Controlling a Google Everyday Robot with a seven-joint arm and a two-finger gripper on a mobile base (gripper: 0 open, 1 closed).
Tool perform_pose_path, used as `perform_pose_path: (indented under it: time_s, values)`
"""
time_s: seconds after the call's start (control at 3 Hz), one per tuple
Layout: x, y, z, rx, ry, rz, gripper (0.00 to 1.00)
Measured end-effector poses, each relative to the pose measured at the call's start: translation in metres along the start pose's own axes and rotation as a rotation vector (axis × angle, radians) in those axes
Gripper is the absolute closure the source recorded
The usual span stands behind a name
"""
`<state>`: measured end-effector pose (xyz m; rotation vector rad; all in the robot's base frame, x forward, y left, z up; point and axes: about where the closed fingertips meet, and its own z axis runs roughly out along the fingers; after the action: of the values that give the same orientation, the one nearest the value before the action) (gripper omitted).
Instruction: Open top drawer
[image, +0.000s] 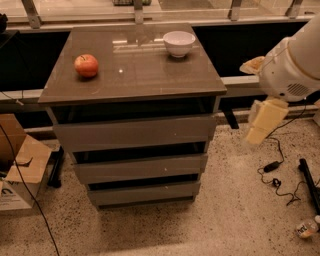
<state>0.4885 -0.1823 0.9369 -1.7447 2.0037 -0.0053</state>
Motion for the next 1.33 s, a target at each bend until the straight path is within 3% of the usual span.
perform_pose_path:
  time_s: [0.33,0.67,1.0,1.33]
  values:
    - [-0.011,-0.015,0.035,-0.007,-0.071,0.003,0.00]
    - [-0.012,-0.015,0.042,-0.009,-0.077,0.013,0.00]
    - [-0.015,-0.008,0.066,-0.024,-0.097,0.060,0.00]
    - [-0.015,-0.010,0.116,-0.042,-0.152,0.110,0.00]
